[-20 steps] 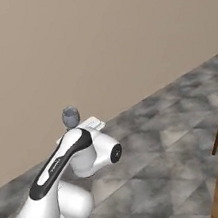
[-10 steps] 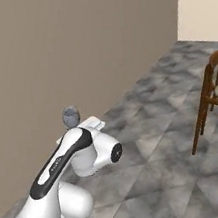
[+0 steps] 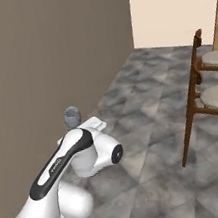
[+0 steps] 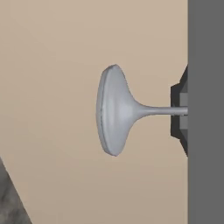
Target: Retrieve the wine glasses from the counter and place one next to each plate.
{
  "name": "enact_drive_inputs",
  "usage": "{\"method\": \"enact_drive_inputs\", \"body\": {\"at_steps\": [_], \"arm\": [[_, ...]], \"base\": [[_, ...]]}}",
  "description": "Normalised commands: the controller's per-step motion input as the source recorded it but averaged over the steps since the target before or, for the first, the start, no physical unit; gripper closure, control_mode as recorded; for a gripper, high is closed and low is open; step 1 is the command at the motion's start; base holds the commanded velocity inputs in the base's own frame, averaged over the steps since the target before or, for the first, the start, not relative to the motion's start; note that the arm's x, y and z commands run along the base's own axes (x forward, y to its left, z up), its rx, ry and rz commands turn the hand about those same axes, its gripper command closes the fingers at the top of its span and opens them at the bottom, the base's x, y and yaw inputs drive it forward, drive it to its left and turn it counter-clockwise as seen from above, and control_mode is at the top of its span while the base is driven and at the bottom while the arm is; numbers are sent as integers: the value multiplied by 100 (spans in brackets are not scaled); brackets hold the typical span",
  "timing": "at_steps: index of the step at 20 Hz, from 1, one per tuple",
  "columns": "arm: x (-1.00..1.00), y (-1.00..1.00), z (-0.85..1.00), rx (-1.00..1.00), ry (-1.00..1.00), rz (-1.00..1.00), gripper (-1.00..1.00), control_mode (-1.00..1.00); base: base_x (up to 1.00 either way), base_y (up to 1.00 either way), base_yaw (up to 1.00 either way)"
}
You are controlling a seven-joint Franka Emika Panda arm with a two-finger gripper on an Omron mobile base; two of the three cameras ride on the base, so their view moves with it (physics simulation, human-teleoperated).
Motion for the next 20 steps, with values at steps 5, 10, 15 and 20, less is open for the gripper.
{"method": "enact_drive_inputs", "body": {"at_steps": [5, 10, 15, 20], "arm": [[0, 0, 0, 0, 0, 0, 100, 100], [0, 0, 0, 0, 0, 0, 100, 100], [0, 0, 0, 0, 0, 0, 100, 100], [0, 0, 0, 0, 0, 0, 100, 100]], "base": [[100, 46, -34], [100, 51, -32], [100, 63, -36], [100, 67, -42]]}}
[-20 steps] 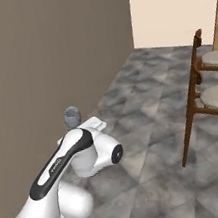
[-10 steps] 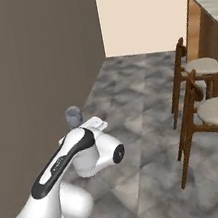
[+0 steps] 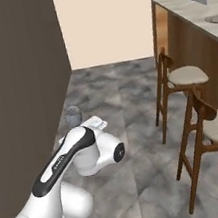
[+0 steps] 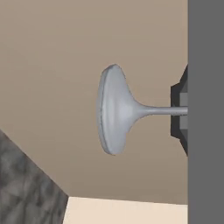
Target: Retrieve the wine glasses from the counter and place one next to each plate.
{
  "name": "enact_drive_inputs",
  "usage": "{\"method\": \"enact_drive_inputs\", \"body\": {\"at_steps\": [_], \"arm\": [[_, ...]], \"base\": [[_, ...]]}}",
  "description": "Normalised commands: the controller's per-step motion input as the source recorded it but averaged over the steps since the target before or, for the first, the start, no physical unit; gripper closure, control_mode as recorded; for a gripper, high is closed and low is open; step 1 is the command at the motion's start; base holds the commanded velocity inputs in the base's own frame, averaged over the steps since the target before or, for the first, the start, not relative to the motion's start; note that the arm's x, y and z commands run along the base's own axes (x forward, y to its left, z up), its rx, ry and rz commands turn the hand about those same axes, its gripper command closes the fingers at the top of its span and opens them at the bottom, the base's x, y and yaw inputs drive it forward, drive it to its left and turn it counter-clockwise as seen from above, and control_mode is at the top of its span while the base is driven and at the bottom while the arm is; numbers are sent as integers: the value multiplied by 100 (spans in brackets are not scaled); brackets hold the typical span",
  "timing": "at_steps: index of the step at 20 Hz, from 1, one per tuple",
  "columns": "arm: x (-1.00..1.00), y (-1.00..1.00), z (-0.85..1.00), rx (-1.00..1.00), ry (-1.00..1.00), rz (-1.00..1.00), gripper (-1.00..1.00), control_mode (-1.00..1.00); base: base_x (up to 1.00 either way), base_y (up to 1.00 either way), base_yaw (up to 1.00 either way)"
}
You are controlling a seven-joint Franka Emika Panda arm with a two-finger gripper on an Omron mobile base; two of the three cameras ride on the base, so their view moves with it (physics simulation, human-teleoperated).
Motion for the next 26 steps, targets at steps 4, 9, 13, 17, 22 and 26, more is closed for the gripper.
{"method": "enact_drive_inputs", "body": {"at_steps": [4, 9, 13, 17, 22, 26], "arm": [[0, 0, 0, 0, 0, 0, 100, 100], [0, 0, 0, 0, 0, 0, 100, 100], [0, 0, 0, 0, 0, 0, 100, 100], [0, 0, 0, 0, 0, 0, 100, 100], [0, 0, 0, 0, 0, 0, 100, 100], [0, 0, 0, 0, 0, 0, 100, 100]], "base": [[100, 52, -49], [77, 31, -57], [13, 4, -66], [-57, 0, -61], [-25, -3, -63], [-39, -8, -59]]}}
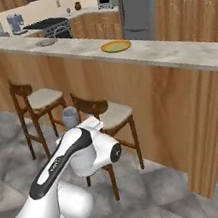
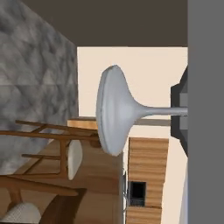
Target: Retrieve the wine glasses from the counter and place one next to each plate.
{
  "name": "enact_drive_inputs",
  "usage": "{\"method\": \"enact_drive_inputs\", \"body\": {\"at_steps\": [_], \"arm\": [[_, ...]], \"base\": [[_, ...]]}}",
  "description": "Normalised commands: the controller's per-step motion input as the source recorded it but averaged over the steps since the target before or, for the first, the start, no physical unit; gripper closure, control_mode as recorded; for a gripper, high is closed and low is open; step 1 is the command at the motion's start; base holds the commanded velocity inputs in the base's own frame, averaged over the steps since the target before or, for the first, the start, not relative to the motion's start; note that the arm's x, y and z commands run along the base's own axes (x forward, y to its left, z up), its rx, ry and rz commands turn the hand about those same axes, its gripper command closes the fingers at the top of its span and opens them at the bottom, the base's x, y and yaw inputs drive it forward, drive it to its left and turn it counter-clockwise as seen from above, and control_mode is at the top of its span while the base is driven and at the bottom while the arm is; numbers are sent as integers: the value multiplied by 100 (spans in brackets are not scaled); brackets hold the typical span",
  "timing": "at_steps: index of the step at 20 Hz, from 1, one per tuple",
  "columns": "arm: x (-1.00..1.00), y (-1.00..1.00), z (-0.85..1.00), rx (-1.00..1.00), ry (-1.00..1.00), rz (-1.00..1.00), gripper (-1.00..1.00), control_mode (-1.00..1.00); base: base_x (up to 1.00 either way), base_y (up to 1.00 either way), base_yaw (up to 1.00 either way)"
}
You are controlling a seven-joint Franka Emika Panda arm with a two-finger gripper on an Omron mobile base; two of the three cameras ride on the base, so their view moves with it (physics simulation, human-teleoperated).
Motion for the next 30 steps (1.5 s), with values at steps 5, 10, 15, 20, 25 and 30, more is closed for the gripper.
{"method": "enact_drive_inputs", "body": {"at_steps": [5, 10, 15, 20, 25, 30], "arm": [[0, 0, 0, 0, 0, 0, 100, 100], [0, 0, 0, 0, 0, 0, 100, 100], [0, 0, 0, 0, 0, 0, 100, 100], [0, 0, 0, 0, 0, 0, 100, 100], [0, 0, 0, 0, 0, 0, 100, 100], [0, 0, 0, 0, 0, 0, 100, 100]], "base": [[-23, -8, -57], [18, -2, -50], [92, 0, -21], [100, 29, -7], [40, 49, 0], [-52, 32, 3]]}}
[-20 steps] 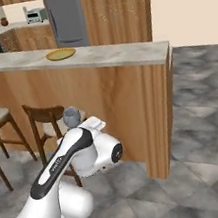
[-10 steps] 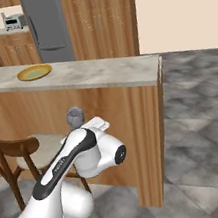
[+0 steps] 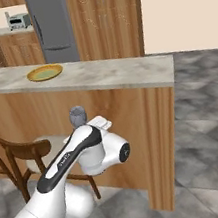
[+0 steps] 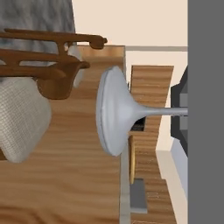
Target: Retrieve the wine glasses from the counter and place one next to each plate.
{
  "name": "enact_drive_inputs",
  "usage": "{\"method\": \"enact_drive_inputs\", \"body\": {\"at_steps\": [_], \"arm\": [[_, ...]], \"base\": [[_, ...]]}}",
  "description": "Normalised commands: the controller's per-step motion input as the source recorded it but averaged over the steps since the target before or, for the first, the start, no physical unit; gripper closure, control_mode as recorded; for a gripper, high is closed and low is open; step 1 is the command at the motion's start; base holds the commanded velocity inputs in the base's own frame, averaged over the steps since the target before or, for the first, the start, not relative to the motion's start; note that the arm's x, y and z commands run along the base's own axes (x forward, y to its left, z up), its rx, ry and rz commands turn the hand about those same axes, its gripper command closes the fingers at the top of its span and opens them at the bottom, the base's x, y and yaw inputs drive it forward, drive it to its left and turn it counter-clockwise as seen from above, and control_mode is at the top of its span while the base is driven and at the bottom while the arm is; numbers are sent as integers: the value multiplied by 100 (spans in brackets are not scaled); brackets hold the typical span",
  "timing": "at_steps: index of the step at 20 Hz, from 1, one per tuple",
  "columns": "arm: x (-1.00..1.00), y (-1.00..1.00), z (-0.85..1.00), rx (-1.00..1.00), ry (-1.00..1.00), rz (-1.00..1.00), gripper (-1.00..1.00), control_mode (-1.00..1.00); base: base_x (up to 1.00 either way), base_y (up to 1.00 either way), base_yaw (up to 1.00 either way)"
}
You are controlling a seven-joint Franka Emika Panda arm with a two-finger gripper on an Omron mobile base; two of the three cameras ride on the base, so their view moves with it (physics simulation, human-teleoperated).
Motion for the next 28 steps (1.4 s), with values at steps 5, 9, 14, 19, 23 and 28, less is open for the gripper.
{"method": "enact_drive_inputs", "body": {"at_steps": [5, 9, 14, 19, 23, 28], "arm": [[0, 0, 0, 0, 0, 0, 100, 100], [0, 0, 0, 0, 0, 0, 100, 100], [0, 0, 0, 0, 0, 0, 100, 100], [0, 0, 0, 0, 0, 0, 100, 100], [0, 0, 0, 0, 0, 0, 100, 100], [0, 0, 0, 0, 0, 0, 100, 100]], "base": [[53, -1, 2], [85, -15, 7], [37, -19, 18], [12, -16, 15], [33, -22, 9], [42, -1, 3]]}}
